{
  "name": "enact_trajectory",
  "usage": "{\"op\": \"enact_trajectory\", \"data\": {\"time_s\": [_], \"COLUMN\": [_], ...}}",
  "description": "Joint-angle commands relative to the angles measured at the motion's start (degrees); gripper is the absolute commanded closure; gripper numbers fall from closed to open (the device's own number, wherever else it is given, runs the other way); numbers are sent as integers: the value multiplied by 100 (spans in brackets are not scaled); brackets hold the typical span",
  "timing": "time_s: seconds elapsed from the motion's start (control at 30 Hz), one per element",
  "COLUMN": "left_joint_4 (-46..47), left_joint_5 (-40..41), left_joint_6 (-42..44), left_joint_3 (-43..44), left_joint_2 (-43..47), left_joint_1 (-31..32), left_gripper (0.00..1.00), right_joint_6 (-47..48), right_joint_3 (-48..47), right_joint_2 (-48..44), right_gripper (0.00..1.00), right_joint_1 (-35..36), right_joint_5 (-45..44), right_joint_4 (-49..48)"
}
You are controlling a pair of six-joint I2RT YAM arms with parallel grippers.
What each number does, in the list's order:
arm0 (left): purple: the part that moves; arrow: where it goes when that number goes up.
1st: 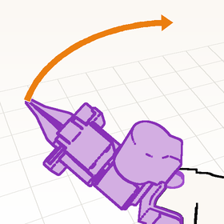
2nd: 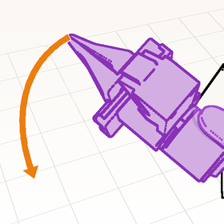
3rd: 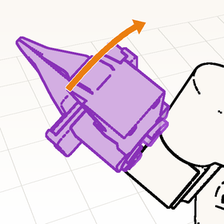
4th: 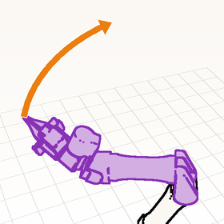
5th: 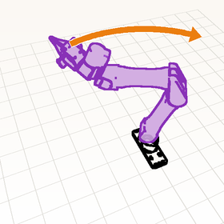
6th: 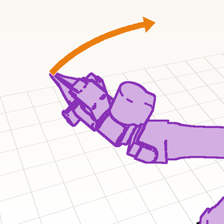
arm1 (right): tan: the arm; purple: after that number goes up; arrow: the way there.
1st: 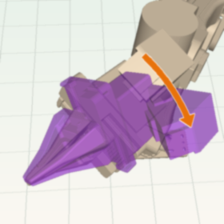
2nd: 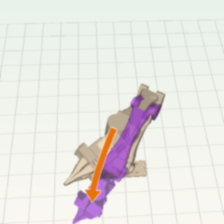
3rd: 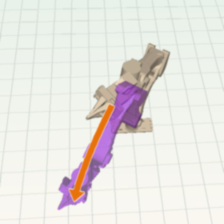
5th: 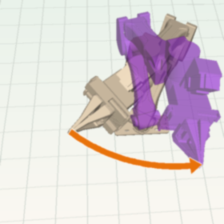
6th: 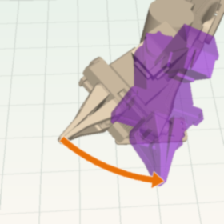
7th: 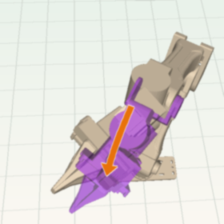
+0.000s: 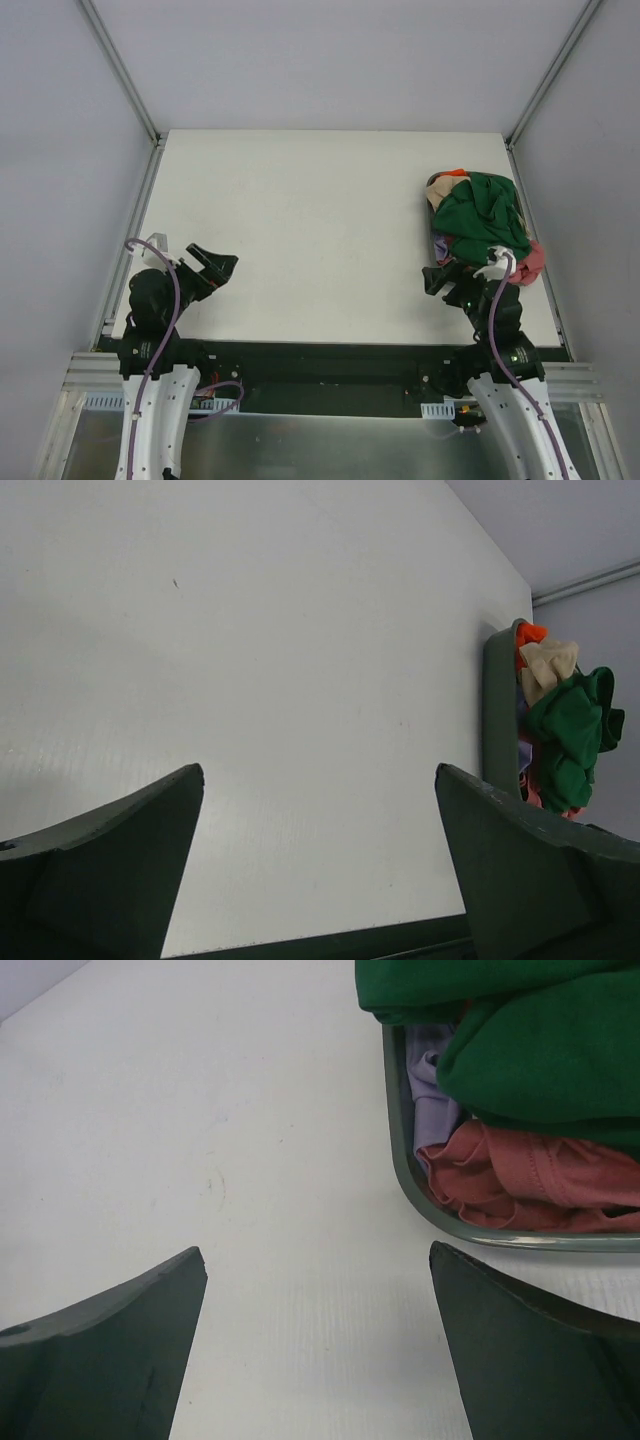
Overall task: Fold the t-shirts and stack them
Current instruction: Grab crumpled tshirt from bin with the right arm
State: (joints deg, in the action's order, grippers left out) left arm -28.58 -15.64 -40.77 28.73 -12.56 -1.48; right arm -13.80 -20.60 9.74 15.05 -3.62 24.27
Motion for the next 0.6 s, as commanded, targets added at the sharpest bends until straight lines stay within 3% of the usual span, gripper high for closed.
{"op": "enact_trajectory", "data": {"time_s": [0.0, 0.37, 0.47, 0.57], "left_joint_4": [396, 1328, 1714, 1934], "left_joint_5": [-26, -695, -853, -923], "left_joint_6": [-62, -141, -115, -71], "left_joint_3": [-95, -588, -711, -764], "left_joint_2": [25, -519, -712, -906], "left_joint_1": [16, 16, 16, 16], "left_gripper": [1, 1, 1, 1], "right_joint_6": [-158, -123, 87, 123], "right_joint_3": [-40, -111, -356, -1013], "right_joint_2": [-147, 45, 422, 1255], "right_gripper": [4, 4, 4, 4], "right_joint_1": [7, 7, 16, 7], "right_joint_5": [-33, -544, -719, -1446], "right_joint_4": [-81, -124, -98, 331]}}
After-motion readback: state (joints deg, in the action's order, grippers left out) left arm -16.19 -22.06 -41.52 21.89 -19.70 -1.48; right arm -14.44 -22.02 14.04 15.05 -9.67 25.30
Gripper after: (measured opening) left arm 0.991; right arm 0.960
